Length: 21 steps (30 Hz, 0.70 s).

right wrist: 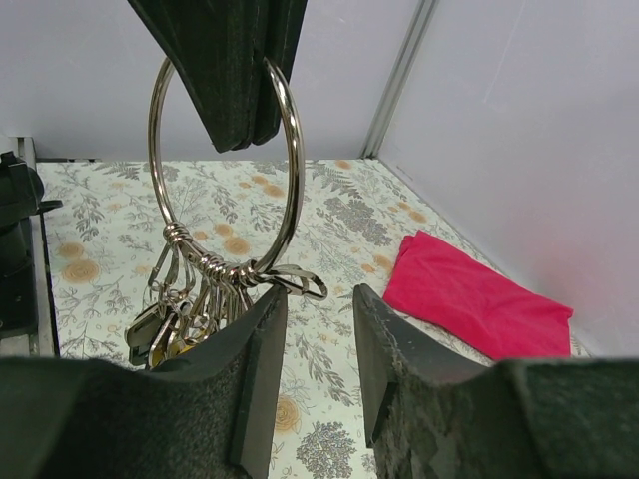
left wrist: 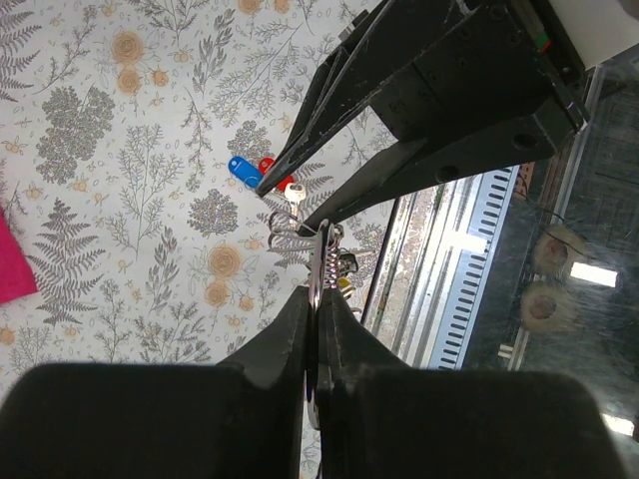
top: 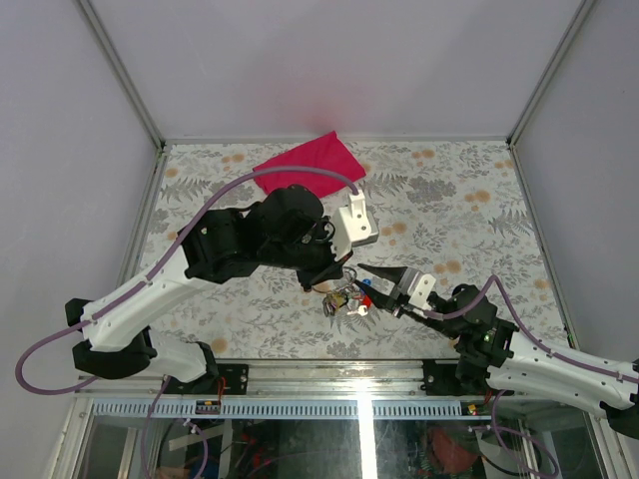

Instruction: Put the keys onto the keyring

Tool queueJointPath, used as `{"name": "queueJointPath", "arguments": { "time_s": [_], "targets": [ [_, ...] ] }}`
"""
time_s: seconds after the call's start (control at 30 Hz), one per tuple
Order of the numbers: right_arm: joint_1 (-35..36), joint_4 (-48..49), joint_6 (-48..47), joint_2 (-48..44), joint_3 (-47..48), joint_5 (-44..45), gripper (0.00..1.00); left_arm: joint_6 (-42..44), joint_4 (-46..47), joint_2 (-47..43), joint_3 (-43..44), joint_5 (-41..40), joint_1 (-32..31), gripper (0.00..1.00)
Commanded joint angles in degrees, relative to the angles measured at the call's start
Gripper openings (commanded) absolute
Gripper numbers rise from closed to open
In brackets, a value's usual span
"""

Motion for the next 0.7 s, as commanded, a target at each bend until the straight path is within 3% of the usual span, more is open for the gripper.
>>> {"name": "queueJointPath", "arguments": {
  "time_s": [0.0,0.53,0.67],
  "targets": [
    [0.2,4.3,-0.5,0.1,0.1,-0.1,0.4,0.0,1.1,0.2,2.5,1.0,-0.3,0.0],
    [0.3,2.2,-0.2,1.3,0.7,-4.6,0.38,-0.1,0.8,0.8,3.2,0.9,-0.6,0.0],
    [0.2,1.9,-0.1,1.0,0.7,-4.2,0.29,-0.1,0.8,0.8,3.2,0.8,-0.7,0.0]
  ]
}}
